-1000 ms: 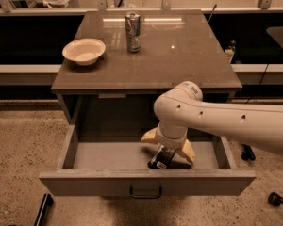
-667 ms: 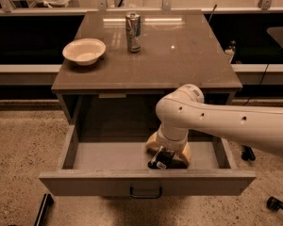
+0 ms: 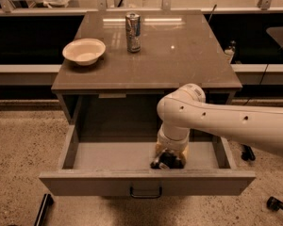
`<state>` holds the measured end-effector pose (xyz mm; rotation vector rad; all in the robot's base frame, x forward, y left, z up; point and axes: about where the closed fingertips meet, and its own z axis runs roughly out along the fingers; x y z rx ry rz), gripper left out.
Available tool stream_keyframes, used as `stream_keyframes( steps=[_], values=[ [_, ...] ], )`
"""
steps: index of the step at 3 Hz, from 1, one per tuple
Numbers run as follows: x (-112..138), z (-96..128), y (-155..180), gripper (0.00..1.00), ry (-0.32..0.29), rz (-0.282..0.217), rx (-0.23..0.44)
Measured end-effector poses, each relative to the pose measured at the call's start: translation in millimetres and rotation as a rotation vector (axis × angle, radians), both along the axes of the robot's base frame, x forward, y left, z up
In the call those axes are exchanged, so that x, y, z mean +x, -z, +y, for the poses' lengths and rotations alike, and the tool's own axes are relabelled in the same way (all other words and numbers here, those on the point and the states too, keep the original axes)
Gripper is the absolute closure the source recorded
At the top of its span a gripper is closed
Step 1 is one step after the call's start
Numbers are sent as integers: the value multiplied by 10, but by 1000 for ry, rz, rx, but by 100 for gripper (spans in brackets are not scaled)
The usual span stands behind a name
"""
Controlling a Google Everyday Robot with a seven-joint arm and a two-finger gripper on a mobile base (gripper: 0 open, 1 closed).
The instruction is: Pick rxbar chocolate from top drawer and place on counter
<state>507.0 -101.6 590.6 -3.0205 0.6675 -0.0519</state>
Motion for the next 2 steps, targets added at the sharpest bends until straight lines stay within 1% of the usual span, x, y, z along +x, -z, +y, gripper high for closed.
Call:
stream_keyframes(
  steps=[1, 2],
  values=[
    [0, 0, -71, 89, 0, 0, 0],
    [35, 38, -384, 100, 19, -4, 85]
  ],
)
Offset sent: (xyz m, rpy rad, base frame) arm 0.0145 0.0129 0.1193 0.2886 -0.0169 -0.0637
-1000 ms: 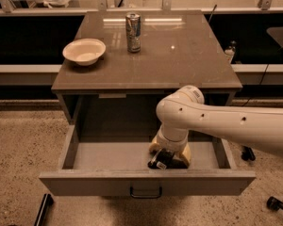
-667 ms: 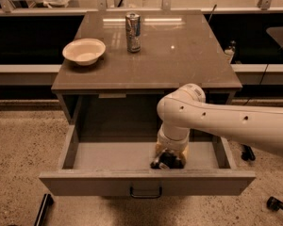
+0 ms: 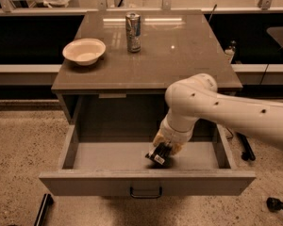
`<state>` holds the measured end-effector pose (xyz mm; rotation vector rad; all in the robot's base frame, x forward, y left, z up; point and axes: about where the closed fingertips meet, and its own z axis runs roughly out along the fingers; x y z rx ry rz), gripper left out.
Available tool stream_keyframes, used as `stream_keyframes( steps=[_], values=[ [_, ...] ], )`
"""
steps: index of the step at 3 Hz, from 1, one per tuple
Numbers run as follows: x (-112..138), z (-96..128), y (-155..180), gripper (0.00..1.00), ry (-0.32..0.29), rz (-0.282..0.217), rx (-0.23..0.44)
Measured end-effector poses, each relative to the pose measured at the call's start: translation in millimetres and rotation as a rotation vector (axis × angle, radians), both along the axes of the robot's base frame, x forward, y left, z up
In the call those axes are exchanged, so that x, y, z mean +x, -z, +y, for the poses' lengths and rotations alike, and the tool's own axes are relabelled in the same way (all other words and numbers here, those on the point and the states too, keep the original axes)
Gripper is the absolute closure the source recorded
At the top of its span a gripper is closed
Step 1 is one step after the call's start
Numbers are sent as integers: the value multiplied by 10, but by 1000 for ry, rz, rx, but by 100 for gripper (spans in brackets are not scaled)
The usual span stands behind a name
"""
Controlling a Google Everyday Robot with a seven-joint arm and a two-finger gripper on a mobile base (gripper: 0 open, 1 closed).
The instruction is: Pick rxbar chocolate from top drawer and place on counter
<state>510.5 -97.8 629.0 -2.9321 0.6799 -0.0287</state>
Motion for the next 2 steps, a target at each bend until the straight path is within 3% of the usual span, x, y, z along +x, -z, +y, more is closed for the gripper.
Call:
stream_keyframes(
  steps=[2],
  values=[
    [193, -474, -1423, 100, 94, -53, 291]
  ],
)
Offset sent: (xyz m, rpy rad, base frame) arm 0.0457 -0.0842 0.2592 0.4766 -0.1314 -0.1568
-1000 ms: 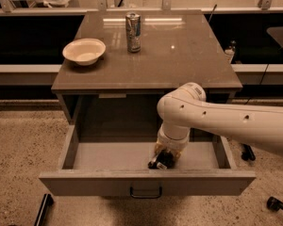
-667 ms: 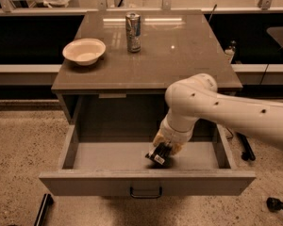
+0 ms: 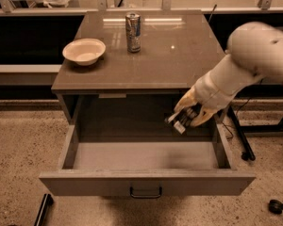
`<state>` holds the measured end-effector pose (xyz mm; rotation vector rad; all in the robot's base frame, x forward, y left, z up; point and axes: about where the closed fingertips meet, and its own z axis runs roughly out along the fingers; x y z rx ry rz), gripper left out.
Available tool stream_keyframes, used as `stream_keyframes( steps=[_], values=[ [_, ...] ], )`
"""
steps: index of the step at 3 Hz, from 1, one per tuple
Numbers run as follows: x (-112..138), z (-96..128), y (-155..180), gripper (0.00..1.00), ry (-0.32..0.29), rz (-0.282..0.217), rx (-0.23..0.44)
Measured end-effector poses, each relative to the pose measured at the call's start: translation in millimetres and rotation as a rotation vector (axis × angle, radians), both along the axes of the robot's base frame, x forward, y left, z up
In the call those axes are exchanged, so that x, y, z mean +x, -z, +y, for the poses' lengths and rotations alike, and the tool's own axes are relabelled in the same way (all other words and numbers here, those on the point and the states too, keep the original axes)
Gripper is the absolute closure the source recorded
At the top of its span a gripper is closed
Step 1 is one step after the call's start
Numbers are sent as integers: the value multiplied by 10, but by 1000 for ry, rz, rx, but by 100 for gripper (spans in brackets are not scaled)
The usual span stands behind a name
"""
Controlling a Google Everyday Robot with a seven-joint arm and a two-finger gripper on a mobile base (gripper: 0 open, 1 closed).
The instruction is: Pick rxbar chocolate from top drawer and place on counter
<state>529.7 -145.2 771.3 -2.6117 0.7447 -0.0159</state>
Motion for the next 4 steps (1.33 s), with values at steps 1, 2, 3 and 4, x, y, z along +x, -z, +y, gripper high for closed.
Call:
stream_keyframes(
  steps=[1, 2, 3, 4],
  values=[
    [233, -130, -753, 100, 11, -79, 30],
    [541, 29, -1342, 100, -3, -183, -4],
    [943, 390, -1544, 83, 13, -260, -70],
    [1331, 631, -1387, 59, 89, -227, -136]
  ],
)
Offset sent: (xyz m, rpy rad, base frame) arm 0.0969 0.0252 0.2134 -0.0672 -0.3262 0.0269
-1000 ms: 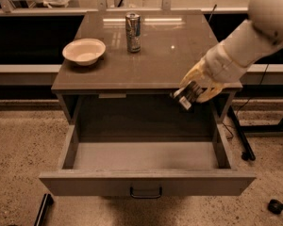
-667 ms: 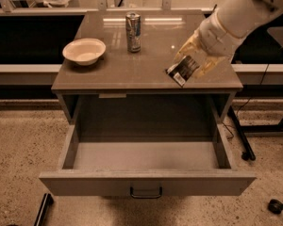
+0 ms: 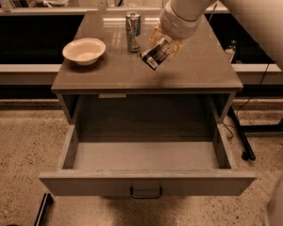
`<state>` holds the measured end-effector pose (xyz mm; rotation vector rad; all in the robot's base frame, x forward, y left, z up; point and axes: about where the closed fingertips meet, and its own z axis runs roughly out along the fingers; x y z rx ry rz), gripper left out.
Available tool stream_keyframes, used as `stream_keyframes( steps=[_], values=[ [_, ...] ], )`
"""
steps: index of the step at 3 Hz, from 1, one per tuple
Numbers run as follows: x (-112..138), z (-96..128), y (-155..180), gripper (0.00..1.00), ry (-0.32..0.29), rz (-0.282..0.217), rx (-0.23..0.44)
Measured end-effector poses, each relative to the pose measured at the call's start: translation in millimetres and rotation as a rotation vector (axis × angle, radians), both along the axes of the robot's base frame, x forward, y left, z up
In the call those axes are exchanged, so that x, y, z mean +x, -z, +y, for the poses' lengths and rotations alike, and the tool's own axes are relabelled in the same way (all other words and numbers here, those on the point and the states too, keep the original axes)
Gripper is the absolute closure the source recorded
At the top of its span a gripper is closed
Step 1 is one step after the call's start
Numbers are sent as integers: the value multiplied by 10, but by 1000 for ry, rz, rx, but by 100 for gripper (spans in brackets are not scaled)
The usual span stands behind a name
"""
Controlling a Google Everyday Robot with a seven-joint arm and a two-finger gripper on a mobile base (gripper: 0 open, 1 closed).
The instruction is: Pick rxbar chocolate from top drawer and place on counter
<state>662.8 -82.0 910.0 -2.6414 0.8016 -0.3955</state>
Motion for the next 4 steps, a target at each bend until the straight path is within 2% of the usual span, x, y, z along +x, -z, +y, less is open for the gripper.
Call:
stream_keyframes(
  steps=[1, 2, 3, 4],
  values=[
    [178, 167, 302, 36, 33, 86, -54],
    [178, 195, 328, 14, 28, 91, -55],
    [184, 203, 348, 0, 27, 92, -55],
    [184, 203, 348, 0, 27, 92, -55]
  ],
)
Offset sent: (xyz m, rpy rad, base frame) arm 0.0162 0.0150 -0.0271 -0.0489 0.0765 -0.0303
